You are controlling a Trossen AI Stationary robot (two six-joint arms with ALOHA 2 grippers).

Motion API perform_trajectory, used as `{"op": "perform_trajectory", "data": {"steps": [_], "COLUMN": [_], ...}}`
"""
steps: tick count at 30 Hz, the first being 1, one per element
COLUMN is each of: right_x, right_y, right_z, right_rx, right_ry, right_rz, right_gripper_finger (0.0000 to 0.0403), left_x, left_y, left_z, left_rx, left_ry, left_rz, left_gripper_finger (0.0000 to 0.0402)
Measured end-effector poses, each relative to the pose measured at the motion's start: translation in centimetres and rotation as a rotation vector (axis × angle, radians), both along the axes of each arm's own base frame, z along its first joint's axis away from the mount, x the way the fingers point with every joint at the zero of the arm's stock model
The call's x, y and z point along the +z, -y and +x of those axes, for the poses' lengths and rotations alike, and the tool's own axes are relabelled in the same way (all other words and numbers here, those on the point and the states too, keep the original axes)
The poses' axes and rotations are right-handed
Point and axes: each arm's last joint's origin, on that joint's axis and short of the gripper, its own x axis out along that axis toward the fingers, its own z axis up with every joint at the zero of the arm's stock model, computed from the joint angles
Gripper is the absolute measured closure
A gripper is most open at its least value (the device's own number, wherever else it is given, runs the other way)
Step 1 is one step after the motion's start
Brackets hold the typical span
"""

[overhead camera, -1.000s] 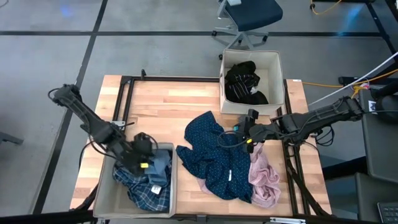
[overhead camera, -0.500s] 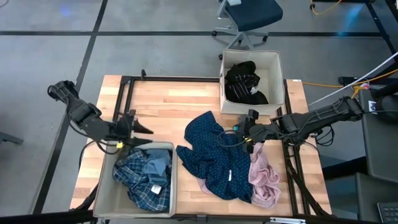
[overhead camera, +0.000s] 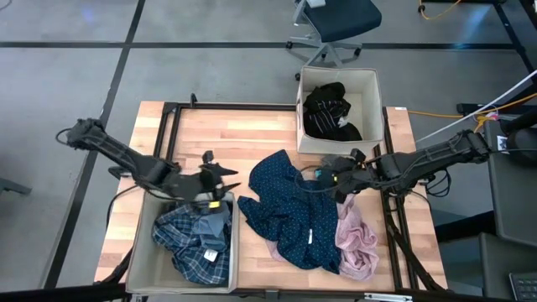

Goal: Sort clothes
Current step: Put the gray sock into the bottom laundry organizer

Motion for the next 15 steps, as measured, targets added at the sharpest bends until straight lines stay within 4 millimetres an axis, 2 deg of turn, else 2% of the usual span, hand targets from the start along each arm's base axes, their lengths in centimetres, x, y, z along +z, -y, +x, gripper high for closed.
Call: {"op": "perform_trajectory", "data": {"steps": [6, 11, 15], "right_x": [-1.0, -3.9, -6.0], "right_y": [0.1, 0.3, 1.2], "right_z": [-0.3, -0.7, -1.1], "right_rx": [-0.145, -0.187, -0.225], "right_ry": [-0.078, -0.141, -0.157], "right_rz": [0.047, 0.042, 0.046], "right_gripper_finger": [0.0194, 0.0194, 0.0194], "left_x": [-2.5, -2.9, -2.8], "left_y": [-0.7, -0.8, -0.8], "left_z": [1.9, 2.7, 2.8], "left_rx": [0.062, 0.07, 0.057], "left_ry": [-0.091, -0.09, -0.086], "left_rz": [0.037, 0.056, 0.076], "left_gripper_finger": [0.0247, 0.0247, 0.0247]}}
